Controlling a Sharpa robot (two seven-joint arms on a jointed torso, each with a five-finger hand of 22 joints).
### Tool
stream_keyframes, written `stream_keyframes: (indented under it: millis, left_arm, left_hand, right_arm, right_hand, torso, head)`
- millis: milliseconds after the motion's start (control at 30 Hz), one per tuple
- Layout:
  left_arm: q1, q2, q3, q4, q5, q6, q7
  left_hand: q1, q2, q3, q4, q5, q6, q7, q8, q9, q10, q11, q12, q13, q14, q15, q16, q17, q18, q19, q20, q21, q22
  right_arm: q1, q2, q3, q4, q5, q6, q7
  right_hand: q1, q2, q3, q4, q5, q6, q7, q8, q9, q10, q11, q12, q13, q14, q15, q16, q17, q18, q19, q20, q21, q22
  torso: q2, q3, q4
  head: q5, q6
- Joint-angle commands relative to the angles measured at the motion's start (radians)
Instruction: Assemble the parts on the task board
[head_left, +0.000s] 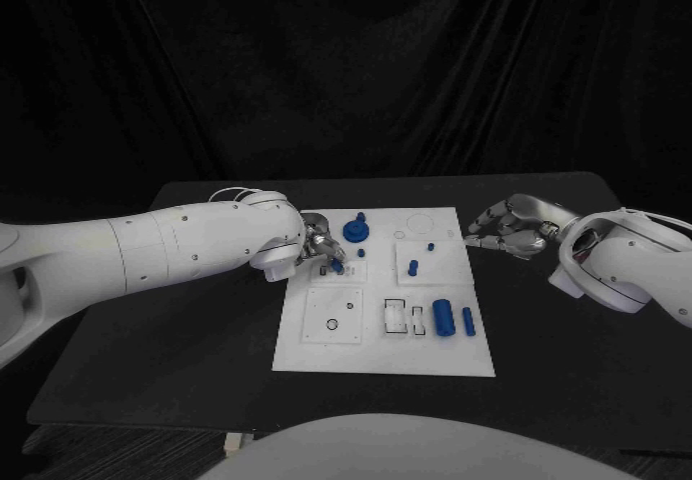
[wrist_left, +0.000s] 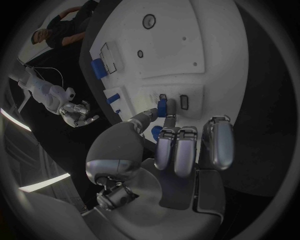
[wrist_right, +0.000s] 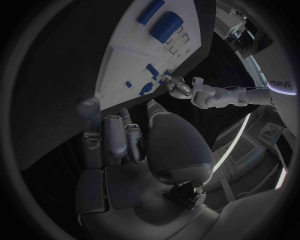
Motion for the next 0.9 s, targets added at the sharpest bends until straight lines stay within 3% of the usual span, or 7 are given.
stream_keyframes:
  millis: [33,900]
  left_arm:
    - [-0.006,0.0,0.0,0.001,0.001,-0.003,0.017]
    - [-0.016,-0.016,0.0,0.015,0.001,-0.003,0.013]
  left_hand:
    - [0.01,0.002,0.004,0.003,0.003,-0.003,-0.004,-0.004,0.001,0.104,-0.006,0.003,0.261,0.101,-0.007,0.0,0.256,-0.005,-0.003,-0.003,-0.006,0.065]
    - [0.011,0.001,0.005,0.004,0.003,-0.007,-0.003,-0.007,0.001,0.104,-0.005,0.003,0.261,0.099,-0.006,-0.002,0.252,-0.004,-0.005,-0.002,-0.009,0.063]
  right_arm:
    - [-0.003,-0.001,0.001,0.002,-0.001,0.004,-0.01]
    - [-0.006,0.0,0.001,-0.002,-0.001,0.007,-0.014]
  right_hand:
    - [0.008,0.004,-0.006,-0.001,0.003,0.002,0.001,-0.003,-0.001,-0.007,-0.002,-0.003,0.103,-0.001,0.008,-0.002,-0.001,0.005,-0.008,0.002,-0.003,0.063]
    - [0.008,0.004,-0.007,-0.001,0.003,0.003,0.001,-0.004,-0.002,-0.01,-0.001,-0.005,0.1,-0.002,0.009,-0.004,-0.003,0.006,-0.009,0.002,-0.008,0.062]
  torso:
    - [0.0,-0.0008,-0.0015]
    - [-0.001,0.0005,-0.0018]
  head:
    - [0.0,0.0]
    - [0.001,0.0]
